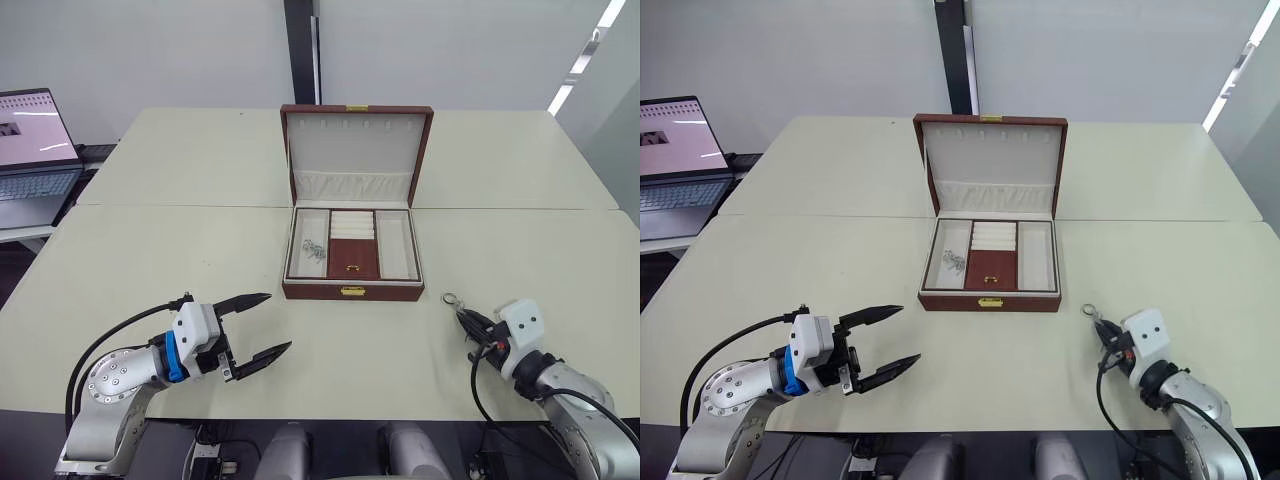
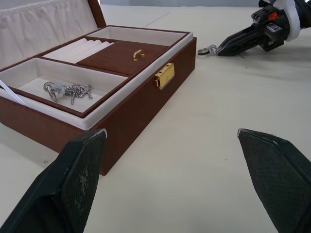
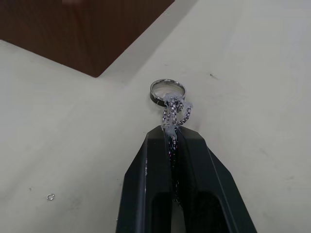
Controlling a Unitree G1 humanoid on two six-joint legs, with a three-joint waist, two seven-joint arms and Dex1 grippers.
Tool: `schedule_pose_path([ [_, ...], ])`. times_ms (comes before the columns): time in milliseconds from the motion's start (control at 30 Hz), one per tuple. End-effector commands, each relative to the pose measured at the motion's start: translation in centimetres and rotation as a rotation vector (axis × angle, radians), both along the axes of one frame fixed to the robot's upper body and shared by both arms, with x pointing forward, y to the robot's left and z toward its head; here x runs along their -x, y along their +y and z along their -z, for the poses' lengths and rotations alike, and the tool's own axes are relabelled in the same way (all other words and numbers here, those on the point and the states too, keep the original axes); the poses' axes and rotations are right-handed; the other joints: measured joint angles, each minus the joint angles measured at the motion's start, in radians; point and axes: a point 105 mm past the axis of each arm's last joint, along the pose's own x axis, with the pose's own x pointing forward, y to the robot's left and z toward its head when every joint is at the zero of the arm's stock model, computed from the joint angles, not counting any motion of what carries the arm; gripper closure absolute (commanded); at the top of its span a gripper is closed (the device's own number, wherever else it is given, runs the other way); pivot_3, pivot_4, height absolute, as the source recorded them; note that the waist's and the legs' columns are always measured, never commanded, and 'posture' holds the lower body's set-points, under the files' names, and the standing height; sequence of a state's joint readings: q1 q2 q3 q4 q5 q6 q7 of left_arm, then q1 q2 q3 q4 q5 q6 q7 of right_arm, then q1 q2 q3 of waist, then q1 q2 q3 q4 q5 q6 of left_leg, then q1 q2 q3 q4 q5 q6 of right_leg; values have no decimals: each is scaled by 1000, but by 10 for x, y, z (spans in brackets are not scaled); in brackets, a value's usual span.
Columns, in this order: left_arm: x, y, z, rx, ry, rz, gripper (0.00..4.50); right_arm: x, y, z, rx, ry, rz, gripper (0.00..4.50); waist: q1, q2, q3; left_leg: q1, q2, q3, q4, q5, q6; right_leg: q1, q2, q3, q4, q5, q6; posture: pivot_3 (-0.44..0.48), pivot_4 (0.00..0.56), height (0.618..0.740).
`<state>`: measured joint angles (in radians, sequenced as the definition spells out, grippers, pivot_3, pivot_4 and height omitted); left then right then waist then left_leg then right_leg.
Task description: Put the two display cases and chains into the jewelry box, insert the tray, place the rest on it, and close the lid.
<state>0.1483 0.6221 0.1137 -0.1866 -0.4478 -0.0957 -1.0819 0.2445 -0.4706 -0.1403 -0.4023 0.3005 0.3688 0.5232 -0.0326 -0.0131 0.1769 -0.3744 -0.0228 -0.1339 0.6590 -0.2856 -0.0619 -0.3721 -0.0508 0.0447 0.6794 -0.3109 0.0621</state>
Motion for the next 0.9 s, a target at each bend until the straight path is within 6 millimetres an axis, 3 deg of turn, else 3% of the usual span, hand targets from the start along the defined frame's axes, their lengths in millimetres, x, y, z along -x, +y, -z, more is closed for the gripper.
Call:
schedule_pose_path([
  [33, 3, -4, -8, 31, -22, 12, 0, -5, 14, -45, -41, -135, -91, 4476, -2, 1, 0, 0, 0, 0, 0, 0, 0, 0, 0, 0, 0, 0, 0, 0, 150, 740],
  [300, 3, -4, -13, 67, -27, -56, 0, -26, 47, -93, -72, -226, -220, 4476, 1, 1, 1, -1, 0, -1, 0, 0, 0, 0, 0, -1, 0, 0, 0, 0, 150, 740],
  [433, -1, 0, -18, 115, -34, -148, 0, -43, 59, -107, -50, -242, -245, 4476, 0, 1, 1, 0, 0, 0, 0, 0, 0, -1, 0, -1, 0, 0, 0, 0, 150, 740],
  [667, 2, 0, -19, 142, -30, -218, 0, -60, 69, -114, -43, -244, -272, 4476, 3, 1, 1, -2, 0, -1, 0, 0, 0, -2, -1, -1, 0, 0, 0, 0, 150, 740],
  [900, 3, 2, -20, 151, -41, -274, 0, -80, 80, -106, -31, -226, -264, 4476, 1, 1, 1, -2, 0, -1, -1, 0, 0, -2, 0, -1, 0, 0, 0, 0, 150, 740],
])
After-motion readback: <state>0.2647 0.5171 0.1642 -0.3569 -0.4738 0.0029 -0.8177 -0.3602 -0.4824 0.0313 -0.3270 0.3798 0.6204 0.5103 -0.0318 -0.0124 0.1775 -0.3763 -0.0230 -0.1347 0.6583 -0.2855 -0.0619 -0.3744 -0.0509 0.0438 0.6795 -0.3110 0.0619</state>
